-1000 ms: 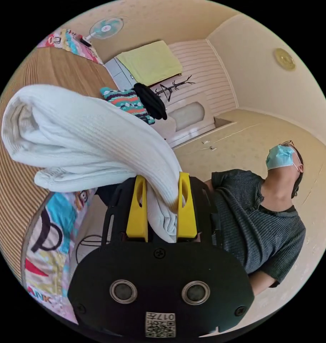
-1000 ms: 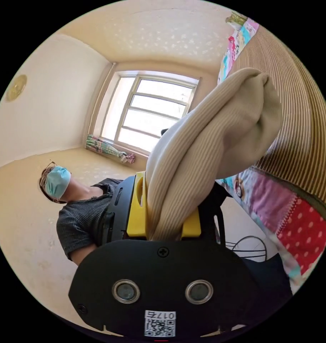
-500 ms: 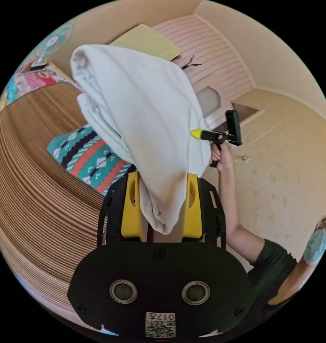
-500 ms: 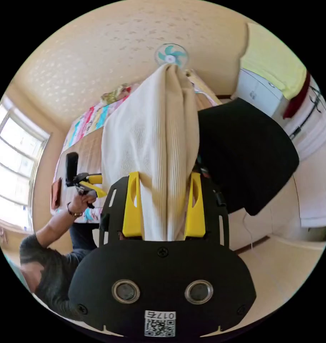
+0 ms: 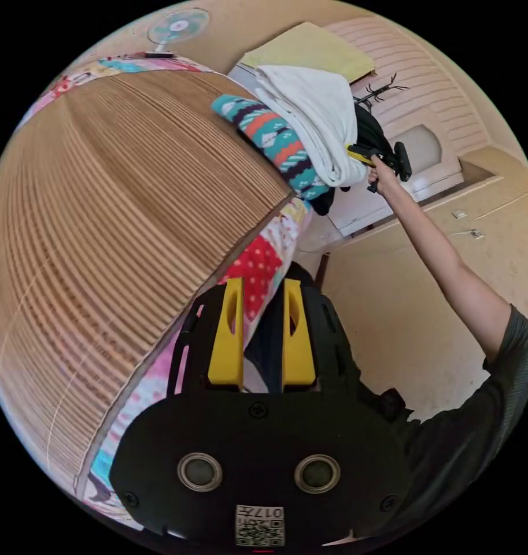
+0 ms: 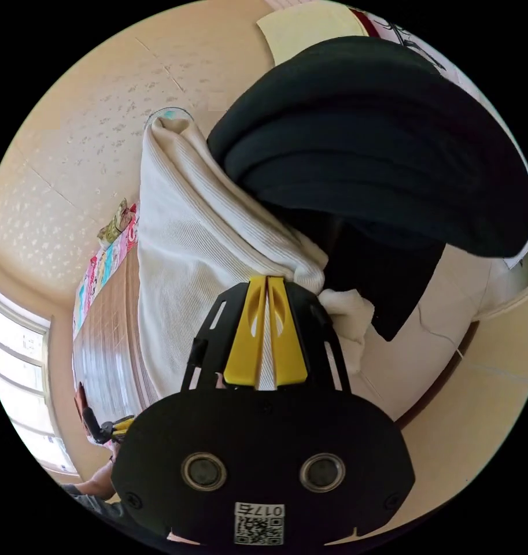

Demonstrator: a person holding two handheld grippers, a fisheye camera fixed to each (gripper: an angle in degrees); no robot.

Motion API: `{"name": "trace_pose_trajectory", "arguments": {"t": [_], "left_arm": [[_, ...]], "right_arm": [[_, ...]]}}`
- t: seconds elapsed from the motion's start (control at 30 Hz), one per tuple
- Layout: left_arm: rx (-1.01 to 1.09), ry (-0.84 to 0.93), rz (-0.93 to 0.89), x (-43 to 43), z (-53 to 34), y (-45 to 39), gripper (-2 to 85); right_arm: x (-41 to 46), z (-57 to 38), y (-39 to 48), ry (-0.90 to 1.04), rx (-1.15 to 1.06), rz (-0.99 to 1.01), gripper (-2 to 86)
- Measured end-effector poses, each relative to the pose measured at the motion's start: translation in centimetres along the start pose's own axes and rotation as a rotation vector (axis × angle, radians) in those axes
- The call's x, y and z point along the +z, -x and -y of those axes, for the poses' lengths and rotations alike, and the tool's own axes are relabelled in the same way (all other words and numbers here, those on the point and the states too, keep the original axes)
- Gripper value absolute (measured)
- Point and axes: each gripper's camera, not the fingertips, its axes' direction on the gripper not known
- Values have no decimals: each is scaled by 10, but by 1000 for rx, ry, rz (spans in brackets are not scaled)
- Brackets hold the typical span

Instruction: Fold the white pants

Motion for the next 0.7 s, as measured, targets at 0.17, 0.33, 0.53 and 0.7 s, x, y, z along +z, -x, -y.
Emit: {"name": "trace_pose_trajectory", "arguments": {"t": [0.17,0.33,0.53,0.7], "left_arm": [[-157,-212,339,-86,-69,26,102],[-324,-207,619,-118,-94,50,147],[-434,-177,701,-121,-93,70,240],[-619,-170,772,-122,-86,88,307]], "right_arm": [[-40,-48,62,-218,54,-65,13],[-23,-115,131,-337,-132,276,49],[88,-158,256,43,-336,305,215],[135,-187,330,163,-417,339,301]]}}
